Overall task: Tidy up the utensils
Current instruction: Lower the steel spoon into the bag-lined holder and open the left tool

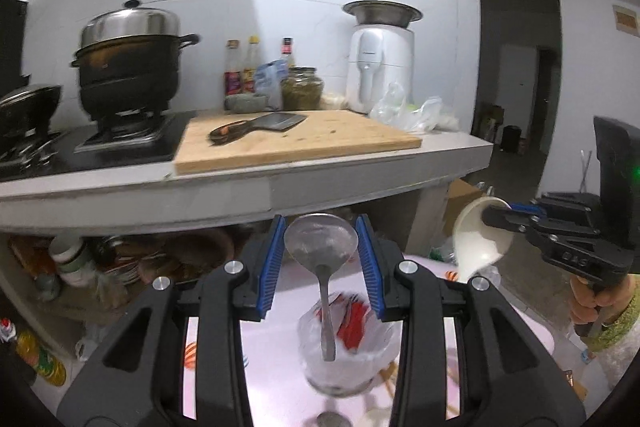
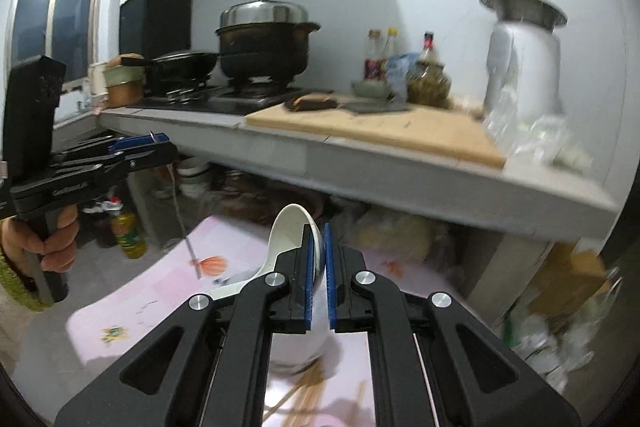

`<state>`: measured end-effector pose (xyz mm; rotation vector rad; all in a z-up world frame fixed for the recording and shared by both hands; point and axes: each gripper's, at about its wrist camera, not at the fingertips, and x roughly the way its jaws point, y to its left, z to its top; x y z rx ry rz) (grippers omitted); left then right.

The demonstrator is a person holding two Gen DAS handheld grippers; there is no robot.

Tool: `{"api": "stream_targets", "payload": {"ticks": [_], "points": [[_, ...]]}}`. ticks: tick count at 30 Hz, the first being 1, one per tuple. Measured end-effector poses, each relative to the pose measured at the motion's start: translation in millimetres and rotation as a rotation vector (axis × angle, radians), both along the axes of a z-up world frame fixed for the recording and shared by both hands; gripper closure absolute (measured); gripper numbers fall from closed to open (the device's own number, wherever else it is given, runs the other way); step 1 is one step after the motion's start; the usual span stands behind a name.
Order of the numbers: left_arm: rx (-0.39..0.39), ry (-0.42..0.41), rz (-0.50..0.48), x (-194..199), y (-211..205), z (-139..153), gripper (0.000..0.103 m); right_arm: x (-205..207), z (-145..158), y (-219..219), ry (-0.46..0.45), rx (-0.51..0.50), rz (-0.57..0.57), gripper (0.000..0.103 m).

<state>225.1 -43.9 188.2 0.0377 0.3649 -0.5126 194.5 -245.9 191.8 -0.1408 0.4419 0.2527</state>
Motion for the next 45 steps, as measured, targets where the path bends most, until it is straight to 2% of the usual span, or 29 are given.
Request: {"api": "stream_targets", "payload": {"ticks": [4,14,17,29,36,45], "points": [[0.005,0.027,-0.026,20,-23,-8,0.068,27,1,1,-0.007,-0.072,-0.031,0.097],[0.010,0.162,-0.021,75,-45,-71,0.069,80,-46,11,0.056,-0.165,-0.025,0.097],[0.010,0.185,-0.024,84,-47,-85,0.069,89,-56,20,0.064,-0.196,-0.010,0.097],[0.102,0.222,-0.017,98,-57,-132,0.068,111,-97,48,0.107,-0.336,0.030,0.097],[0.103,0.248,-0.028,101,-61,-143,0.068,116,-113,56,0.142,-0.359,0.059,0.097],[0.081,0.268,-0.032,103,-59,-148,0.068,119,-122,56,0.185,-0.311,0.088,0.097]]}}
